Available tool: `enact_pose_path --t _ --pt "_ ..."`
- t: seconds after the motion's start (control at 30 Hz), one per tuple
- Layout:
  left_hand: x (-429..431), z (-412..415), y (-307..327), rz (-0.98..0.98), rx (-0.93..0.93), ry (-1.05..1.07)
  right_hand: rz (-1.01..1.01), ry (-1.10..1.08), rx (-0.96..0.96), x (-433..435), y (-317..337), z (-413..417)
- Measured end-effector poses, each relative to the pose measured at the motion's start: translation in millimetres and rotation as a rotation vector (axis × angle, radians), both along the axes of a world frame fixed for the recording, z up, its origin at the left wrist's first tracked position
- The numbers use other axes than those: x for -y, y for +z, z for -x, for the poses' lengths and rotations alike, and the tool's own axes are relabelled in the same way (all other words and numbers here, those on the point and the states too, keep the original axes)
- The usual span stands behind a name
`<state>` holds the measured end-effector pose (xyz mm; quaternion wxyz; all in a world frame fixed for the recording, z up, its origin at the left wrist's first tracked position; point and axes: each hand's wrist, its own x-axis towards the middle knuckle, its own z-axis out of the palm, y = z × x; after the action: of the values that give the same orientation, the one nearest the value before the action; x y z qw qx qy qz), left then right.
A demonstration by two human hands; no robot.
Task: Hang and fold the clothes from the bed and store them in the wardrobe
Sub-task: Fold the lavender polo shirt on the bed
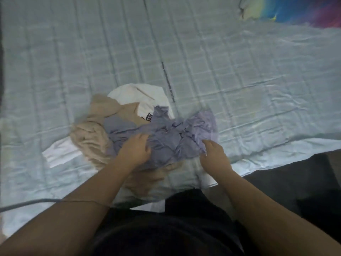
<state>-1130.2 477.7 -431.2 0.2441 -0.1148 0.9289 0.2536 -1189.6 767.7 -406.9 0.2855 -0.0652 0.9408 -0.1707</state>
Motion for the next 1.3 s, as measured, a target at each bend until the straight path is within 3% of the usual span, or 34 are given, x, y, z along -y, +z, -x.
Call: enact_pose_path --t 0.23,0.37,0.47,0.6,0.7,0.77,0.83,0.93,1.1,1.3 --pt "-34 -5 -29 -0.033 0.193 0.226 0.043 0.413 0.129 -9 -67 75" --pt "-60 -18 -57 0.010 0.248 0.151 -0.033 0.700 0.290 0 -112 69" --pt "-76 -23 -86 0.061 0.307 0.076 -0.136 0.801 0.270 1 -142 57" --pt "-85 -29 -116 0.225 0.271 0.065 -0.156 0.731 0.074 5 -165 49" --pt "-80 -34 -126 0.308 0.200 0.032 -0.052 0.544 0.088 9 -168 53" --pt "-71 -33 -121 0.164 0.163 0.151 0.061 0.325 0.158 9 -160 57" --pt "-59 -33 -105 -0.041 0.109 0.371 0.159 0.161 0.108 7 -143 59" --pt "-38 -38 -64 -0.155 -0.014 0.568 0.321 0.013 0.000 3 -101 57" --pt "-3 -44 24 -0.228 -0.243 0.636 0.504 -0.048 -0.074 3 -18 50" --pt "17 -36 126 -0.320 -0.461 0.633 0.577 -0.053 -0.234 26 78 54"
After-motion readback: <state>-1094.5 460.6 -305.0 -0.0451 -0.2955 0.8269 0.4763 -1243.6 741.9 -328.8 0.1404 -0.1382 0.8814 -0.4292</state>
